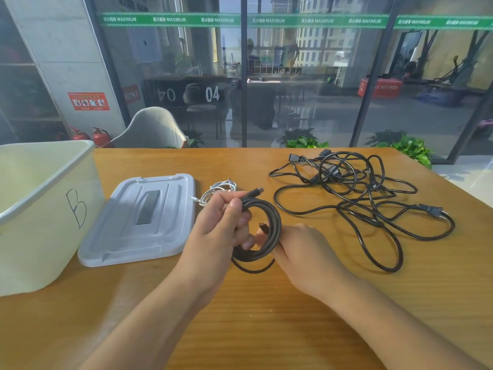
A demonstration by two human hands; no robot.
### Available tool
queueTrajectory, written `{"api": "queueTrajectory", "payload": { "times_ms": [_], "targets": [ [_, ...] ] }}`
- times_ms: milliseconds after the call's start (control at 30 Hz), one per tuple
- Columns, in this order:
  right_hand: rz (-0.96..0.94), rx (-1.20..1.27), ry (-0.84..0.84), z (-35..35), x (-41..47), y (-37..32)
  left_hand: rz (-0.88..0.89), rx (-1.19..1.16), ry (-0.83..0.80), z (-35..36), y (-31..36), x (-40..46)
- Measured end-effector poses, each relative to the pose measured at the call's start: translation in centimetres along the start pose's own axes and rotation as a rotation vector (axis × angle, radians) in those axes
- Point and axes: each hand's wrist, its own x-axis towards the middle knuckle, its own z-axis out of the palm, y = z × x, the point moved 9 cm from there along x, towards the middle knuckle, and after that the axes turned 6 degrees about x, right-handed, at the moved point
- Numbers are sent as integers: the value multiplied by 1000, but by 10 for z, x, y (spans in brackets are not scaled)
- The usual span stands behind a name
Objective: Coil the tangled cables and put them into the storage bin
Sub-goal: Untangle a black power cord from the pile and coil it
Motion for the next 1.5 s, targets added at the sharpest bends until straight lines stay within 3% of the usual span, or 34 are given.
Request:
{"api": "queueTrajectory", "payload": {
  "times_ms": [200, 467, 700, 800, 933, 1267, 1333, 1500],
  "targets": [
    [-47, 400, 46, -6, 0, 0, -41, 118, 80, -10, -7, 3],
    [36, 784, -227, 13, -6, 0, -22, 194, 100, -13, -5, 3],
    [197, 1289, -226, 17, -4, 2, 2, 311, 164, -22, -2, 5],
    [179, 1279, -102, 14, -3, 3, 14, 372, 202, -25, -2, 5],
    [-44, 800, 224, -8, -4, -7, 41, 435, 180, -18, -2, 3],
    [-225, 541, 710, -52, -25, -8, -14, 331, 193, -14, -5, 1],
    [-190, 657, 730, -57, -26, 0, -45, 268, 201, -19, -6, 2],
    [176, 1195, 673, -39, -14, 35, -31, 159, 146, -13, 4, 5]
  ]
}}
